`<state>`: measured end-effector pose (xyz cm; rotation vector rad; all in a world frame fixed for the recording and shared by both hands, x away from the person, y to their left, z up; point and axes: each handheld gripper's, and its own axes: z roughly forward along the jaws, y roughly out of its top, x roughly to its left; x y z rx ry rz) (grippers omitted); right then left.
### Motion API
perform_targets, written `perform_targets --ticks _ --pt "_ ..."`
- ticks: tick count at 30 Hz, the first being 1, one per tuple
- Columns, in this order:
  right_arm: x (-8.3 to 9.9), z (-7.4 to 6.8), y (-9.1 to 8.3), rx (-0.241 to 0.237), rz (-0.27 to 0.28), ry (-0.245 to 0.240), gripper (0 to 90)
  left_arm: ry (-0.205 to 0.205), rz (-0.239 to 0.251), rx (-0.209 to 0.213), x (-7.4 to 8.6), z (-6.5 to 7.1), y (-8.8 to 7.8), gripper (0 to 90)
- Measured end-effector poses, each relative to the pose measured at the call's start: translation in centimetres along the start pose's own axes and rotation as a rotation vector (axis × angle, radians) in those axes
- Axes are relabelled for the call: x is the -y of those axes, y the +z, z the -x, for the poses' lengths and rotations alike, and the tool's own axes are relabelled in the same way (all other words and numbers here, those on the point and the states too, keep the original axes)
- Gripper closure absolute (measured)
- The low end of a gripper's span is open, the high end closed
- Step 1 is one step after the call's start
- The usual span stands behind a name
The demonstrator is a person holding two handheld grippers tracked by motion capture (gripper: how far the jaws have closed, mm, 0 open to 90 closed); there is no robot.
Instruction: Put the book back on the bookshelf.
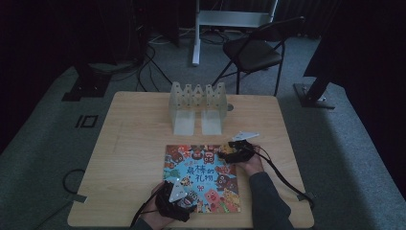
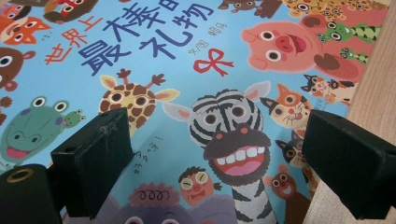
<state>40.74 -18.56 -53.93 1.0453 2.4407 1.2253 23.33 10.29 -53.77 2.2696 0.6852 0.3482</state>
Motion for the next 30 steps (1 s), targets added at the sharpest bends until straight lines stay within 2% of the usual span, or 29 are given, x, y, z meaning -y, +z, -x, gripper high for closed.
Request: perform_targets --ticks 5,8,10,16,19,21,23,25,30 --pt "0.1 0.1 0.1 0.071 -0.001 -0.011 19.9 -0.002 0.003 0.002 0.0 0.1 0.0 8.6" --pt "0.1 0.5 0.2 0.076 -0.006 0.003 19.4 -0.001 0.002 0.002 0.0 0.1 0.1 8.6" --pt "0.2 0.8 0.5 0.067 -0.019 0.014 19.0 0.0 0.001 0.004 0.0 0.1 0.1 8.6" --pt "0.3 1.2 0.7 0.017 0.001 0.068 19.5 -0.002 0.011 0.005 -0.1 0.4 0.1 8.6" --pt "0.3 1.5 0.5 -0.006 0.021 0.105 19.7 0.017 0.013 -0.003 -0.4 0.9 0.1 7.7" --pt "0.3 1.6 0.3 -0.014 0.032 0.117 19.9 0.041 0.008 -0.009 -0.5 1.3 0.2 3.4" --pt "0.1 1.6 0.1 -0.018 0.043 0.125 19.8 0.053 -0.001 0.01 -0.6 1.7 0.4 3.1" --pt "0.0 1.6 -0.2 -0.027 0.062 0.138 19.8 0.068 -0.008 -0.005 -0.7 2.1 0.6 2.6" --pt "-0.7 1.7 -1.4 -0.067 0.114 0.167 19.8 0.089 0.028 -0.028 -1.1 2.7 0.7 1.5"
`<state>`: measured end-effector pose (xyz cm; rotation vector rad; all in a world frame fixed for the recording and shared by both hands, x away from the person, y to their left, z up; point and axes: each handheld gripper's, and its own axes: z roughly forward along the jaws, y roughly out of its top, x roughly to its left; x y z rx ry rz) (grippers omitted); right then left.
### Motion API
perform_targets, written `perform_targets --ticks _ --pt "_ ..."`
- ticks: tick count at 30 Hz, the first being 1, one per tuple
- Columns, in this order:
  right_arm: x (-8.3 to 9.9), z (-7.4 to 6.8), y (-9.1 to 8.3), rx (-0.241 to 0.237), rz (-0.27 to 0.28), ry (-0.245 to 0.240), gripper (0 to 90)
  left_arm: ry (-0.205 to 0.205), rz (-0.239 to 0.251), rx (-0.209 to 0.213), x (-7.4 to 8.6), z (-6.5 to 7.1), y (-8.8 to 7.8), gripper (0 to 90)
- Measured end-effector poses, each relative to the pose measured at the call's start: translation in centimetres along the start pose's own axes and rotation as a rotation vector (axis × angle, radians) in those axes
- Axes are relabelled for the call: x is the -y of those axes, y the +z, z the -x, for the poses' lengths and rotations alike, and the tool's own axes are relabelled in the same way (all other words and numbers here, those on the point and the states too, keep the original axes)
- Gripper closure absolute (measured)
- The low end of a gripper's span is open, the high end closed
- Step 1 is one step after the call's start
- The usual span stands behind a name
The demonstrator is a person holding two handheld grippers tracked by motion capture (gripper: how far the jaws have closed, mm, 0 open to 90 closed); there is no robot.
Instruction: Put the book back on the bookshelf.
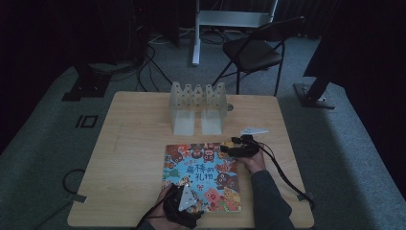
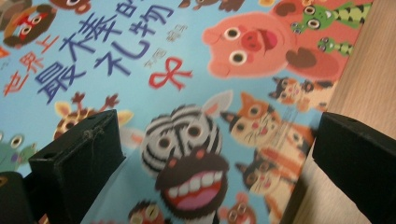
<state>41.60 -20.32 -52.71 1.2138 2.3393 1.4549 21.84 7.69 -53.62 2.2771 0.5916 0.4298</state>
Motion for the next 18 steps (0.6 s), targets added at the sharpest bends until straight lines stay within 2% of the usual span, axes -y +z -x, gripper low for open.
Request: perform_targets --ticks 5,7,8,11,18 --pt "-0.6 -0.6 -0.5 0.008 0.011 -0.008 19.8 0.009 0.003 0.012 -0.5 0.6 0.5 0.6" --pt "-0.9 -0.8 -0.7 0.003 0.021 -0.006 19.8 0.041 0.003 -0.028 -0.5 1.1 0.7 0.4" --pt "-1.1 -0.8 -0.9 -0.002 0.027 -0.003 19.8 0.045 0.006 -0.036 -0.6 1.2 0.7 0.4" --pt "-1.6 -1.1 -1.2 -0.007 0.04 -0.004 19.9 0.025 0.026 -0.032 -0.8 0.9 0.6 0.3" --pt "-2.4 -2.0 -1.7 0.014 0.056 -0.012 20.0 0.041 0.078 -0.058 -0.9 1.0 -0.1 0.6"
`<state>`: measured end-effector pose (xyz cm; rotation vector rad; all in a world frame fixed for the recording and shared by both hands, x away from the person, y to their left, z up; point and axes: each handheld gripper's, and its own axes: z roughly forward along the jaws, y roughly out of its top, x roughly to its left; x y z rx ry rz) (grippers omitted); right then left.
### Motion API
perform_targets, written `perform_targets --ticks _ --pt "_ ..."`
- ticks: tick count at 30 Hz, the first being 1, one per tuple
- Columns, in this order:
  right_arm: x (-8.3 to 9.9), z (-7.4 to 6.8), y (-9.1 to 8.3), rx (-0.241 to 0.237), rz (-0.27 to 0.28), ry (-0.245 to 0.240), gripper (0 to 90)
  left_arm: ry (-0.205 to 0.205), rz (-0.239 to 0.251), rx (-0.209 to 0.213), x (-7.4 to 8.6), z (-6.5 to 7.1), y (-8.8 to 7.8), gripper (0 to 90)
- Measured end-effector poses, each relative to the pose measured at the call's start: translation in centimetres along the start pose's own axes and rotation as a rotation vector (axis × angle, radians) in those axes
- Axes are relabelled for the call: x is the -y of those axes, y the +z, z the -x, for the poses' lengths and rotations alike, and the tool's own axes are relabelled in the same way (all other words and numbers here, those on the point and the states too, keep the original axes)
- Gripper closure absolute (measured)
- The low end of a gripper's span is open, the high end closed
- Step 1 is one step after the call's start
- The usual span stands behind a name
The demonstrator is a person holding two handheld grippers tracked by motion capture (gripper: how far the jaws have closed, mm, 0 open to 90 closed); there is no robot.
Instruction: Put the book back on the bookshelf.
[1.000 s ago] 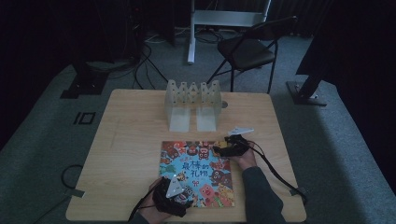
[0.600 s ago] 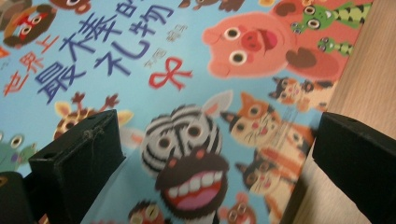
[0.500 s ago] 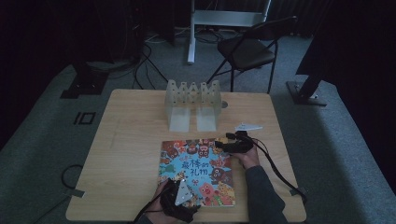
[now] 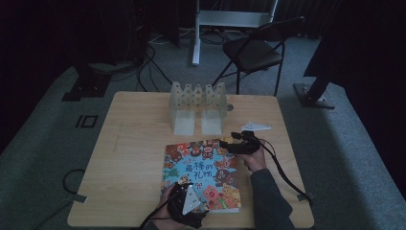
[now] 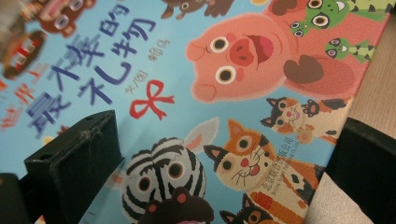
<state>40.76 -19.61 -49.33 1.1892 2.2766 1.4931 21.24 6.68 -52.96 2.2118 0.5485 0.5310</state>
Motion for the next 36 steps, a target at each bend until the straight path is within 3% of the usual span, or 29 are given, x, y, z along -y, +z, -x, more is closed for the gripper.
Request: perform_targets --ticks 4,9,12,15,18,25,33,36 --pt "-0.1 0.0 0.0 0.0 -0.005 0.0 20.0 0.018 0.008 -0.019 -0.1 0.1 -0.2 0.6" --pt "0.8 0.5 0.3 -0.008 -0.028 0.038 20.0 0.044 0.002 -0.053 -0.1 0.5 -0.1 0.6" --pt "1.5 0.7 0.6 -0.026 -0.068 0.05 22.0 0.031 0.014 -0.046 -0.1 0.2 -0.3 1.4" --pt "1.8 0.6 0.4 -0.094 -0.062 0.064 27.8 0.006 0.025 -0.037 -0.1 0.0 -0.5 1.5" --pt "1.7 0.1 0.1 -0.13 -0.061 0.051 35.3 -0.002 0.034 -0.032 -0.1 -0.2 -0.6 1.5" --pt "0.7 -1.0 -0.6 -0.115 -0.032 0.019 45.4 -0.037 0.049 -0.005 -0.1 -0.7 -0.9 1.5" --pt "0.0 -0.9 -1.1 -0.162 0.041 0.086 60.4 -0.082 0.058 0.001 0.7 -1.2 -2.2 4.7" --pt "-0.5 -1.2 -1.2 -0.159 0.036 0.069 60.6 -0.107 0.063 -0.002 1.4 -1.4 -3.1 5.7"
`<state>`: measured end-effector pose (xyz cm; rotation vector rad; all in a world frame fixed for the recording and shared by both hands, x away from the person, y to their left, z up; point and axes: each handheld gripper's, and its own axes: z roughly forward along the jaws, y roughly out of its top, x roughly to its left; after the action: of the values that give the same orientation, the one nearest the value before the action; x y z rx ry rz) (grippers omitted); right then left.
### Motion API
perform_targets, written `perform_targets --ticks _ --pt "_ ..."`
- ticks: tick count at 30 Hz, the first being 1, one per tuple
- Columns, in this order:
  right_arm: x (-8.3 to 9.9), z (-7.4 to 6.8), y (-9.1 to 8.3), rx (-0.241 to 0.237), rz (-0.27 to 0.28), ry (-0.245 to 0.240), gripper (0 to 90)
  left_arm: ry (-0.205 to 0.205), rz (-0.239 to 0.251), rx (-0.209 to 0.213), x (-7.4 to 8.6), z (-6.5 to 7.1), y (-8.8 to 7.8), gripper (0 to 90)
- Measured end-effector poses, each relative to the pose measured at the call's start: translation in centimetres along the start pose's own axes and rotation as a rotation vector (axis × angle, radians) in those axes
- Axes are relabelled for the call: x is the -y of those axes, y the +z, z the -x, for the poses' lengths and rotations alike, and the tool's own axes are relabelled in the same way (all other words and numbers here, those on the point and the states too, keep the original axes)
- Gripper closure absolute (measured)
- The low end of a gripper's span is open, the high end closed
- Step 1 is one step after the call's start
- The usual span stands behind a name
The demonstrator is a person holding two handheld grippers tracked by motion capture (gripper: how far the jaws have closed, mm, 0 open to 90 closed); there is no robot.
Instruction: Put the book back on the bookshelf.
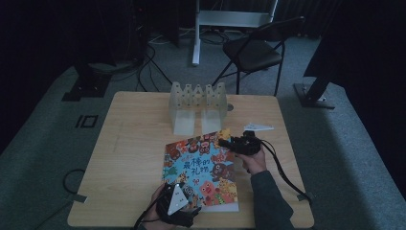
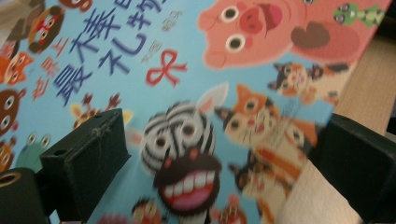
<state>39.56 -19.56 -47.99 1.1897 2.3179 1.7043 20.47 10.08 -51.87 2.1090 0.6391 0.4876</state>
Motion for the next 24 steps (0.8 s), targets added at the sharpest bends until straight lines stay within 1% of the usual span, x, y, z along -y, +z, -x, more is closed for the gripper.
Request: perform_targets --ticks 2,3,4,6,7,8,9,10,12,14,15,16,17,20,21,22,24 --pt "-0.3 -0.2 0.0 0.004 -0.002 -0.01 60.7 -0.018 0.005 0.009 0.2 -0.3 -0.6 5.8" --pt "-0.4 -0.5 0.0 0.01 -0.002 -0.016 60.8 -0.022 0.003 0.016 0.3 -0.4 -0.8 6.2" --pt "-0.6 -0.7 -0.1 0.015 -0.003 -0.017 61.0 -0.026 -0.001 0.033 0.3 -0.6 -0.9 7.7" --pt "-0.9 -1.1 -0.1 0.024 -0.003 -0.026 61.2 -0.049 0.007 0.076 0.5 -1.0 -1.0 12.4" --pt "-1.1 -1.2 -0.1 0.028 -0.006 -0.032 61.2 -0.058 0.01 0.088 0.5 -1.1 -1.1 14.1" --pt "-1.1 -1.2 -0.1 0.028 -0.006 -0.032 61.2 -0.058 0.01 0.088 0.5 -1.1 -1.1 14.9" --pt "-1.6 -1.6 -0.1 0.037 -0.017 -0.043 61.4 -0.059 0.011 0.094 0.6 -1.2 -1.3 15.2" --pt "-1.7 -1.8 -0.1 0.038 -0.017 -0.045 61.5 -0.061 0.014 0.103 0.6 -1.2 -1.4 15.7" --pt "-2.0 -2.0 -0.1 0.043 -0.022 -0.049 61.8 -0.069 0.027 0.104 0.8 -1.4 -1.8 16.6" --pt "-2.0 -2.1 -0.1 0.046 -0.023 -0.05 61.8 -0.069 0.027 0.104 0.8 -1.4 -1.8 17.5" --pt "-2.0 -2.1 -0.1 0.046 -0.023 -0.05 61.9 -0.086 0.033 0.096 1.0 -1.9 -2.3 17.5" --pt "-2.2 -2.4 -0.1 0.052 -0.016 -0.047 62.8 -0.093 0.033 0.097 1.1 -2.2 -2.4 16.5" --pt "-2.2 -2.4 -0.1 0.052 -0.016 -0.047 62.8 -0.104 0.038 0.098 1.2 -2.3 -2.5 16.5" --pt "-2.4 -2.7 -0.1 0.059 -0.011 -0.045 63.4 -0.119 0.049 0.107 1.3 -2.8 -2.7 16.2" --pt "-2.4 -2.8 -0.1 0.06 -0.01 -0.05 63.5 -0.126 0.052 0.096 1.3 -2.9 -2.8 16.3" --pt "-2.5 -2.9 -0.2 0.06 -0.008 -0.05 63.5 -0.122 0.046 0.076 1.3 -3.1 -2.9 17.4" --pt "-2.6 -3.2 -0.3 0.063 -0.007 -0.055 63.7 -0.139 0.041 0.054 1.4 -3.6 -2.9 17.5"
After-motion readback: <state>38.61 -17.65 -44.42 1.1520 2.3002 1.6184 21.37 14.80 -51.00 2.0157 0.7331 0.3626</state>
